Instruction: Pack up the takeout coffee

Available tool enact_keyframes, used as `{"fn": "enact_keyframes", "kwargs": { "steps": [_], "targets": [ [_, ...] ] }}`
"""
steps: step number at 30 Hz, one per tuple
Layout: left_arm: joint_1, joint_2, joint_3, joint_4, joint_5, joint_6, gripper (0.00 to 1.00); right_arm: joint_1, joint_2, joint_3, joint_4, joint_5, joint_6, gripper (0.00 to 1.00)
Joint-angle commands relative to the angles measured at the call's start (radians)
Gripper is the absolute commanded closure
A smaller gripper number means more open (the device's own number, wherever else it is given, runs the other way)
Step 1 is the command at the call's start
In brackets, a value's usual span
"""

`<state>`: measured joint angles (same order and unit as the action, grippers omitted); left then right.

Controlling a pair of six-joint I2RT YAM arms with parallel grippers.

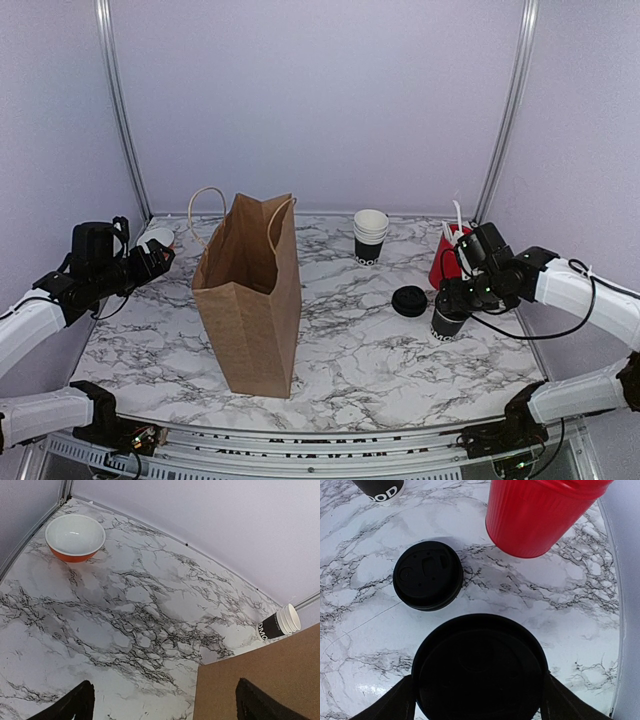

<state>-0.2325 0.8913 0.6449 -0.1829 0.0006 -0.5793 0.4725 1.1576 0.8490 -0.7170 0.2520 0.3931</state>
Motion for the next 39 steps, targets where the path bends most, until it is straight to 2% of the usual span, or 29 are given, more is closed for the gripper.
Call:
{"fn": "enact_keyframes", "kwargs": {
  "steps": [1, 20, 39],
  "targets": [
    [0.007, -0.006, -0.006, 0.033, 0.016, 0.007, 0.01, -0.008, -0.002, -0.005, 0.023, -0.003, 0.007, 0.19],
    [0.007, -0.005, -0.008, 0.035, 0.034, 0.009, 0.01, -0.008, 0.000, -0.001, 0.021, -0.012, 0.011, 0.33],
    [0.008, 0.017, -0.004, 0.037, 0.046, 0.005, 0.01, -0.009, -0.011, 0.056, -0.021, -0.014, -0.007, 0.36]
  ]
}}
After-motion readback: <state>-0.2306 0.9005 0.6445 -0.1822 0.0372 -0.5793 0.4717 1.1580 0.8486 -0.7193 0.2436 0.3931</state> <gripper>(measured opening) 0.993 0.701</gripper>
